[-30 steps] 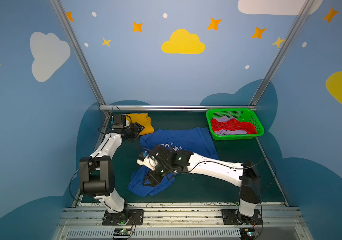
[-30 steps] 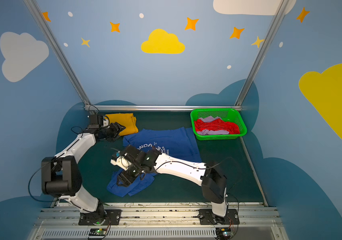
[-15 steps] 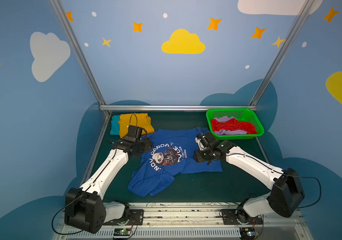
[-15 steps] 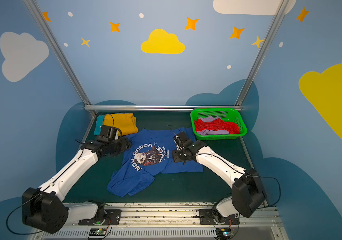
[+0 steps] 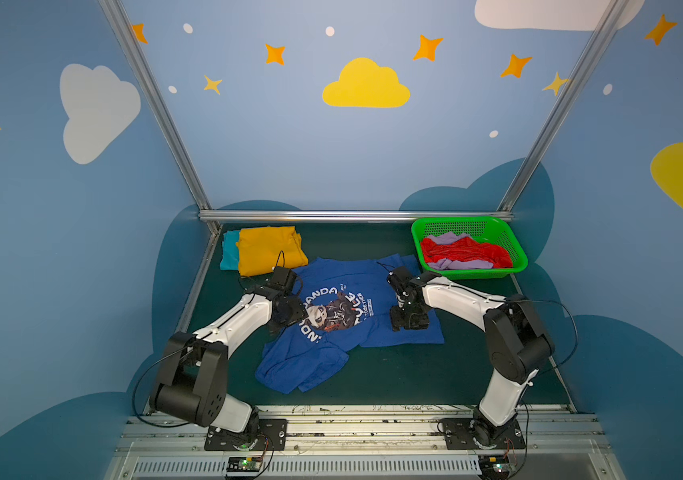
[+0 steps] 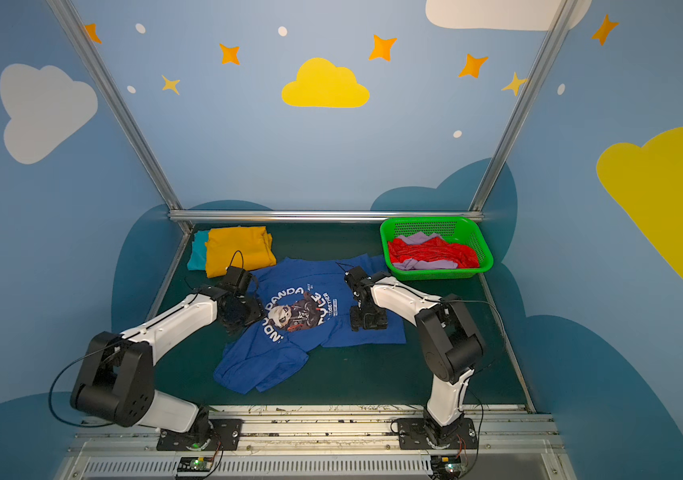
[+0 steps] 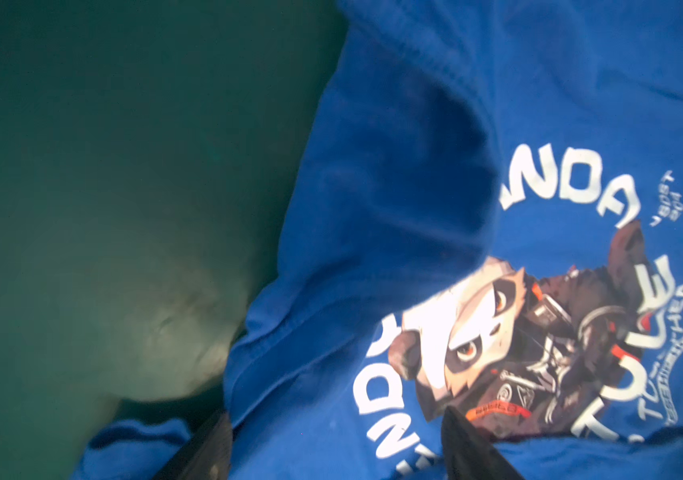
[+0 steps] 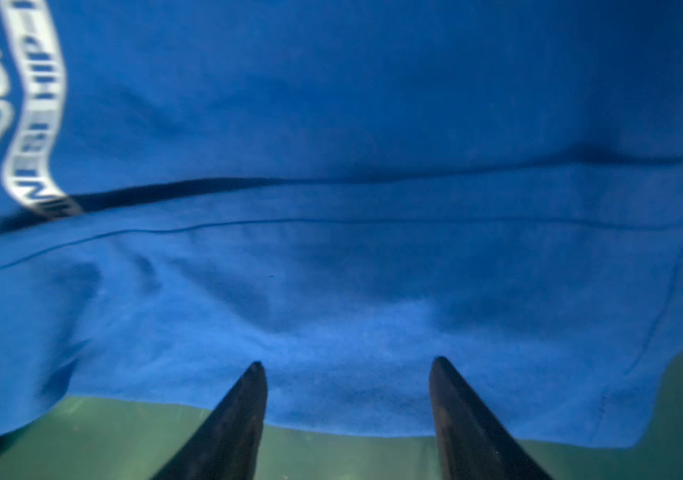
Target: Fold and stack the t-shirts
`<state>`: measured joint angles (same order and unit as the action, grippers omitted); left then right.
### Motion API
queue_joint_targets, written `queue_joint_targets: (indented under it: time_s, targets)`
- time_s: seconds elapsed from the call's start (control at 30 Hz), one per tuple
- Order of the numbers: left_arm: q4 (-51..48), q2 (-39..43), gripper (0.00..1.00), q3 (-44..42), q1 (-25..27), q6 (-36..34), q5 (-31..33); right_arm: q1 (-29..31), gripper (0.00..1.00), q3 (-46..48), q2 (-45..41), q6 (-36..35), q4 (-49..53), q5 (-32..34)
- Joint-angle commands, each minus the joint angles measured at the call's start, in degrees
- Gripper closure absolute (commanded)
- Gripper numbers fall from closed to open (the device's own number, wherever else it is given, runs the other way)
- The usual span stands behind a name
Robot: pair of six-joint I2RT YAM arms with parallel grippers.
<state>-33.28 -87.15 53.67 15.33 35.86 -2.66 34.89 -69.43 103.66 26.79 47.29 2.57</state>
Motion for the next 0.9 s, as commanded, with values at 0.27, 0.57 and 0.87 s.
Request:
queue_joint_targets:
  time_s: [0.27, 0.57, 0.87]
  targets:
    - [3.9, -11.0, 0.58, 5.9, -1.5, -1.7, 0.3, -6.6, 1.00, 4.5, -0.4, 2.9, 0.9, 1.9]
    - [-3.4, -5.2, 0.92, 5.7, -10.8, 0.4, 11.4, -18.6, 1.00, 14.4, -8.8, 3.1, -0.1, -0.4]
    - [-11.2, -11.6, 0.65, 11.9, -22.9, 4.3, 14.0, -21.3, 1.00, 15.6, -10.8, 3.0, -0.5, -2.3]
